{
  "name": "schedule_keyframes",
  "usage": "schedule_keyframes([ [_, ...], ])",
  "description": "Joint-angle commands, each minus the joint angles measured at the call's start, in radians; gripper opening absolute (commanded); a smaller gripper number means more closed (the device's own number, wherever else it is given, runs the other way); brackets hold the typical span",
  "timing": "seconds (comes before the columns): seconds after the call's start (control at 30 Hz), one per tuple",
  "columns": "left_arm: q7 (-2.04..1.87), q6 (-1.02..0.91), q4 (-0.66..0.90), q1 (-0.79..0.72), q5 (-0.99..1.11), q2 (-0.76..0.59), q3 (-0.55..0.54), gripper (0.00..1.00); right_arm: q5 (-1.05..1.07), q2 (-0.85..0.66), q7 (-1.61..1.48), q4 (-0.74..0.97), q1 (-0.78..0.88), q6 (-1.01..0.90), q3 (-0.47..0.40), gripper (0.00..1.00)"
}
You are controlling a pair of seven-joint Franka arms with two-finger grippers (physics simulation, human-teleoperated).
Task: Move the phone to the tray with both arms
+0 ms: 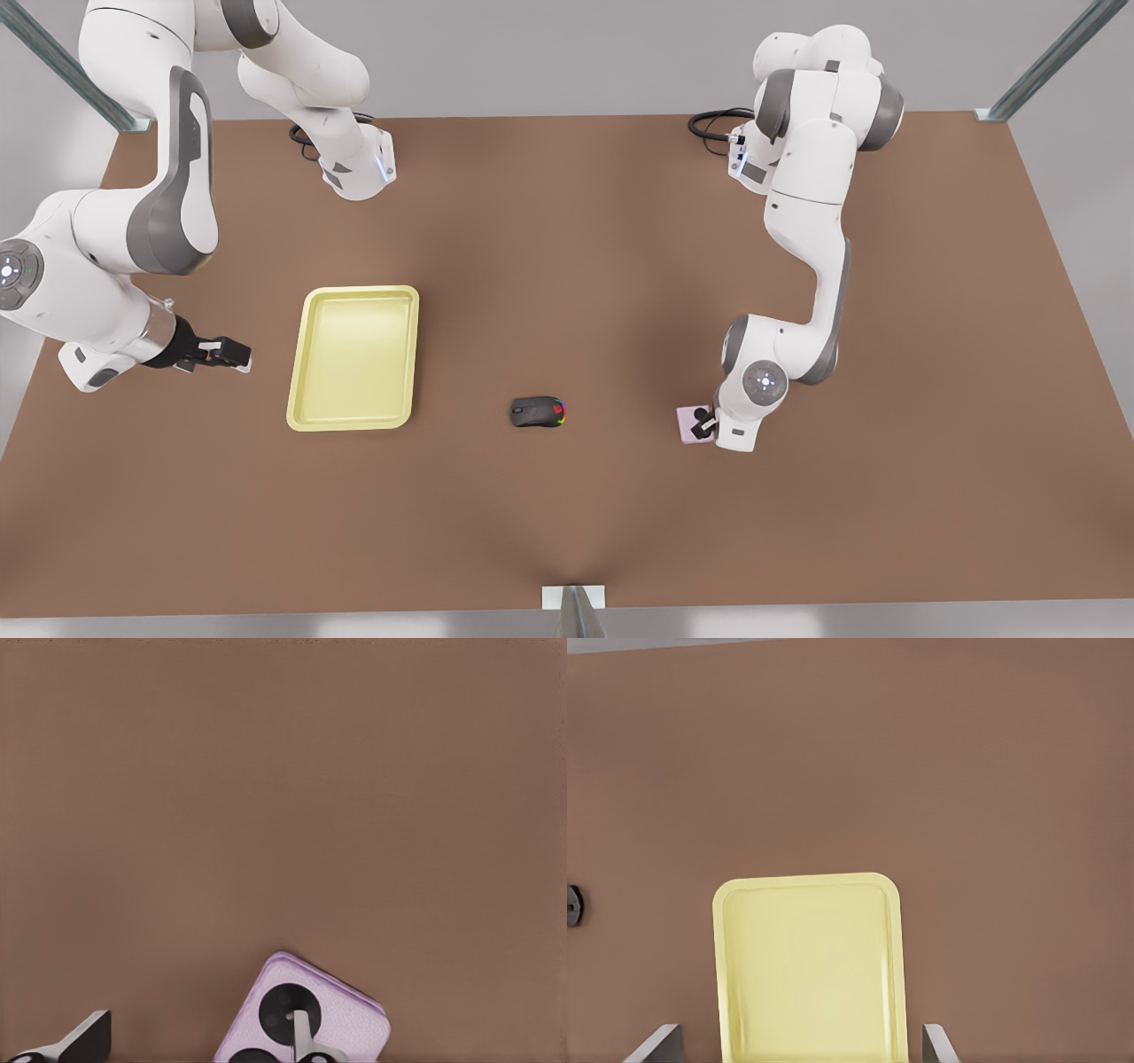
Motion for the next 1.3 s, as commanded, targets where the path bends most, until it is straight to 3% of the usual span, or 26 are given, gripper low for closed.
schedule_keyframes([
  [0.0, 0.051, -0.007, 0.034, -0.017, 0.039, 0.000, -0.010, 1.00, 0.001, 0.000, -0.003, 0.002, 0.000, 0.002, 0.000, 1.00],
  [0.17, 0.651, 0.005, 0.051, -0.029, 0.088, 0.006, -0.047, 1.00, 0.001, 0.000, -0.009, 0.000, -0.005, 0.002, 0.000, 1.00],
  [0.73, 0.651, 0.157, -0.043, -0.026, 0.084, 0.044, -0.053, 1.00, 0.001, 0.000, -0.018, 0.000, -0.006, -0.001, 0.000, 1.00],
  [1.27, 0.605, 0.136, -0.001, -0.017, 0.044, 0.064, -0.047, 1.00, 0.001, 0.000, -0.018, 0.000, -0.006, -0.001, 0.000, 1.00],
])
